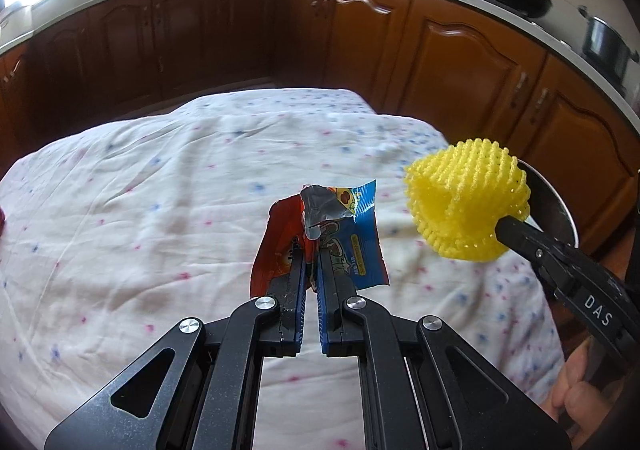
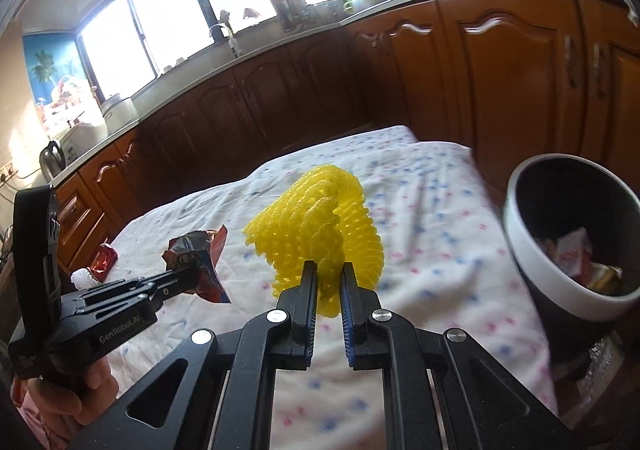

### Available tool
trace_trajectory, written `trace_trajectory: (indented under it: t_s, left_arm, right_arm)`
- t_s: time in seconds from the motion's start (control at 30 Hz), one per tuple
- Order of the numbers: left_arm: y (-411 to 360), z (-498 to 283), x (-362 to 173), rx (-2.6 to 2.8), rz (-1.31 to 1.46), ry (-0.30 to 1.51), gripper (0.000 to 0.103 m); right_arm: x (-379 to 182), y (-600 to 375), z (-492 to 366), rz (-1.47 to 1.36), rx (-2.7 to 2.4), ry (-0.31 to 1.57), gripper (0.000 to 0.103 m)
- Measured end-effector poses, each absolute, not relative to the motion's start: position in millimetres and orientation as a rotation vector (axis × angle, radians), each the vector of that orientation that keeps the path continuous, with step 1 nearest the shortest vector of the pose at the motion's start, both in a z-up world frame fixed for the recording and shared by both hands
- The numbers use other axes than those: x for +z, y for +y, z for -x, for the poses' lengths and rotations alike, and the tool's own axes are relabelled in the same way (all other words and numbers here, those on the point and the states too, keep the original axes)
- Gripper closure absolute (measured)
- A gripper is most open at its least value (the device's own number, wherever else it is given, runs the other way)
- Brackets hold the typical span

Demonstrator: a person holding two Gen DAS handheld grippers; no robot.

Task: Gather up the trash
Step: 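Carry the snack bag and foam net over the bin and lower them in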

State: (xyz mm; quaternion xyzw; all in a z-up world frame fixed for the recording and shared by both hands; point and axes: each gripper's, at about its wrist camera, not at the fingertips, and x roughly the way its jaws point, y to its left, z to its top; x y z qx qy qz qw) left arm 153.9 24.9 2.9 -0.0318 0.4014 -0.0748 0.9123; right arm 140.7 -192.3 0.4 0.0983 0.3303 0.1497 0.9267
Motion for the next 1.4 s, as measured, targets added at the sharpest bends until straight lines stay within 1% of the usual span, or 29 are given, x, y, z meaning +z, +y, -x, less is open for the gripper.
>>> trace_trajectory:
  t_s: [0.63,1.1,1.4]
  left_arm:
    - [-66,-135,13,-0.293,-0.034,0.811,0.099]
    - [-138,-139,27,-0.405,-0.111,0.783,0.099]
    - [-176,-148,32,-0.450,-0.149,0.771,0.099]
  right_arm:
    - [12,-282,-86,-0.284,0.156,0.601,0.092]
    - [18,-338,-77,-0.312,0.053,0.574,0.092]
    - [17,-363,-85,-0.320,0.005,0.590,0.092]
